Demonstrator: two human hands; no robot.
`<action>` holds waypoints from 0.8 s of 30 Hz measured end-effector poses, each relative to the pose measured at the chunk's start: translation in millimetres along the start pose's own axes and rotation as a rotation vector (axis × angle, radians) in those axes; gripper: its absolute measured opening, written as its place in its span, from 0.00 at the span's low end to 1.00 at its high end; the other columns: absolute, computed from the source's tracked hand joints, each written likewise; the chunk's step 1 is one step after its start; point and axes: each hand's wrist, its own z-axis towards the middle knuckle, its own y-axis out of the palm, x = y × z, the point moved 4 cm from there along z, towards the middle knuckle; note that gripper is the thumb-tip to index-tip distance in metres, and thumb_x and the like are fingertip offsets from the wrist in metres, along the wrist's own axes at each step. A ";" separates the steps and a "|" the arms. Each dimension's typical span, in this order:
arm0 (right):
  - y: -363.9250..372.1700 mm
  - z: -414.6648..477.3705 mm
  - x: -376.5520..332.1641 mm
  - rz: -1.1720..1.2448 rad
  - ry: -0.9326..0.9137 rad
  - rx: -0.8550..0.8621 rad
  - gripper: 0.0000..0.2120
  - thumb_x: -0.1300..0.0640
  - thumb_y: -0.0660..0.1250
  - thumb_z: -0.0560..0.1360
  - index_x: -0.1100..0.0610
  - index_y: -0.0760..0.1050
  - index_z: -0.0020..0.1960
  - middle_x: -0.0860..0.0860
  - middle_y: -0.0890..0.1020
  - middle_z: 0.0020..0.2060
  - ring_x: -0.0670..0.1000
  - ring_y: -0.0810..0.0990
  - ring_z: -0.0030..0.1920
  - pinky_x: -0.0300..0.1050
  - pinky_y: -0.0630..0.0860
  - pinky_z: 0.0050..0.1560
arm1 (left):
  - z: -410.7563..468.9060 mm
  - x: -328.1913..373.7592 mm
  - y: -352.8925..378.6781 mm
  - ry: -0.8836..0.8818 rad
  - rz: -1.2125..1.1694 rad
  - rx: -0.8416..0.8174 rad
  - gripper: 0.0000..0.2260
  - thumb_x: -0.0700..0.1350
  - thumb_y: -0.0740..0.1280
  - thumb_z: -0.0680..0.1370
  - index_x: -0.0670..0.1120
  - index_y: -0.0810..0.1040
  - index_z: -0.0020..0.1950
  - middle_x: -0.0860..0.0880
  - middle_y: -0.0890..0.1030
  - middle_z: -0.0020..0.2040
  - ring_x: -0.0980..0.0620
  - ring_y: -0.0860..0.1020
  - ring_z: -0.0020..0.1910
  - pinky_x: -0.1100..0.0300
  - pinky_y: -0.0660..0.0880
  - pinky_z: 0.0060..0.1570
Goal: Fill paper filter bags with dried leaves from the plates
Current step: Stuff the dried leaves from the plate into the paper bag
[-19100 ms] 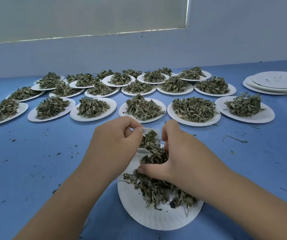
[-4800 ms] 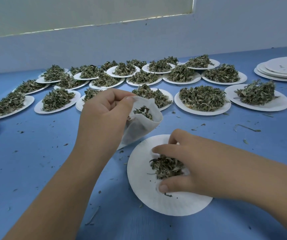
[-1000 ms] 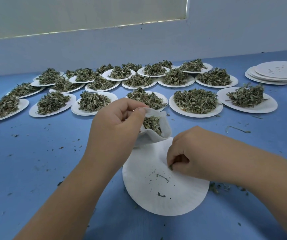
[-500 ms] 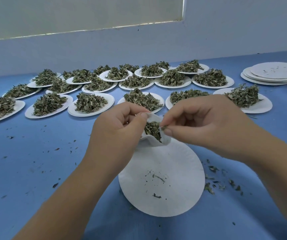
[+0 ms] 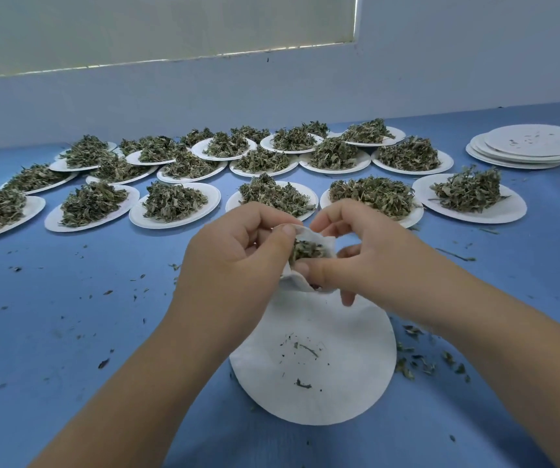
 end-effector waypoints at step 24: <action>8.3 2.1 -2.5 -0.076 0.016 0.077 0.06 0.63 0.65 0.73 0.57 0.72 0.37 0.49 0.75 0.18 0.47 0.75 0.20 0.34 0.71 0.24 | -10.7 3.0 17.4 0.081 0.022 -0.139 0.06 0.43 0.68 0.76 0.52 0.82 0.41 0.46 0.74 0.28 0.59 0.66 0.25 0.70 0.63 0.26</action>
